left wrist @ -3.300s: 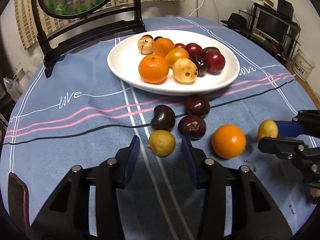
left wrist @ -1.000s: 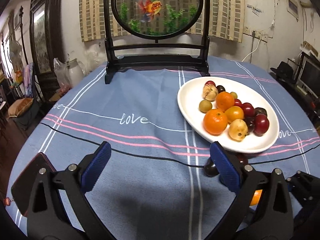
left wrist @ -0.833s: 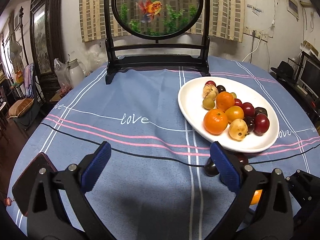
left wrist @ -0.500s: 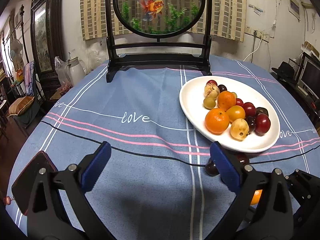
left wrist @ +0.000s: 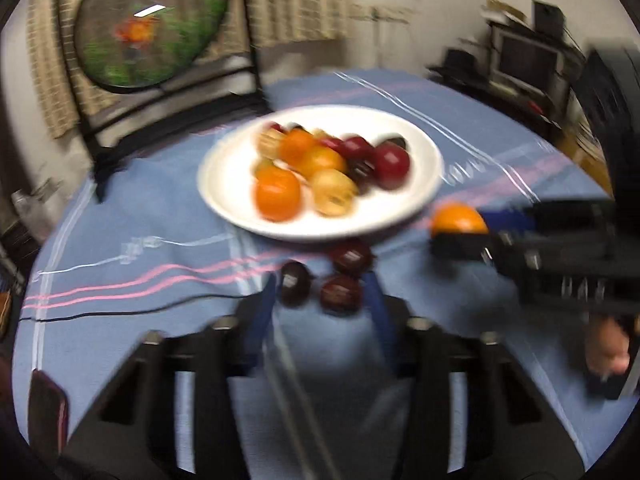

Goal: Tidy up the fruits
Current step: 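Grasp the orange with the right gripper while the left gripper grasps a dark cherry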

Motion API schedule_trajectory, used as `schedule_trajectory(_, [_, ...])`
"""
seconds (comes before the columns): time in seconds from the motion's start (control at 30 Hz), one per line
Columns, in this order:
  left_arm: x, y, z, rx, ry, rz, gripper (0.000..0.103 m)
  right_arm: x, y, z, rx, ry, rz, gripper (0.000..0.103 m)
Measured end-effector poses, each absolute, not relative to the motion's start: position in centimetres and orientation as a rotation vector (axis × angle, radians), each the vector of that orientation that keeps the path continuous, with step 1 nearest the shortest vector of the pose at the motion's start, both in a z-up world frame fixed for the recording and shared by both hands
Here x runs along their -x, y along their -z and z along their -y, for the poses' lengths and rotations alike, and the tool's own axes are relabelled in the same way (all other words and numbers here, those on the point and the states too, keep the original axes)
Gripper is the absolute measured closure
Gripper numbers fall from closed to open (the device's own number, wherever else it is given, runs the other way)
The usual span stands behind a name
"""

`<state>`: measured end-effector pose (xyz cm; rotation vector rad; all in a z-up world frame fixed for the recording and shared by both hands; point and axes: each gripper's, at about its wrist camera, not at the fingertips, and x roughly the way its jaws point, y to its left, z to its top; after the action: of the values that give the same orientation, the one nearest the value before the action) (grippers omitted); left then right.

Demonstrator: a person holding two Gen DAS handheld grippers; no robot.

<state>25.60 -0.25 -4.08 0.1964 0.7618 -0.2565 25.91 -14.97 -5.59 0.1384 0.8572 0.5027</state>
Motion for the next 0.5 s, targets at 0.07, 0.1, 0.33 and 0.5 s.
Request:
schedule_trajectory(0.07, [-25.9, 4.7, 0.6, -0.206, 0.260, -0.778, 0.066, -26.0, 5.8, 15.2, -0.150, -0.500, -0.870, 0.065])
schedule_trajectory(0.1, [-26.0, 5.0, 0.6, -0.201, 0.267, -0.788, 0.066, -26.0, 5.8, 15.1, -0.147, -0.499, -0.872, 0.065])
schedule_trajectory(0.33, [-26.1, 5.8, 1.3, -0.208, 0.305, -0.786, 0.066, -25.8, 5.9, 14.6, -0.137, -0.505, -0.887, 0.065])
schedule_trajectory(0.5, [-26.3, 6.0, 1.4, -0.213, 0.292, -0.769, 0.066, -25.8, 5.9, 14.6, -0.134, -0.499, -0.882, 0.065])
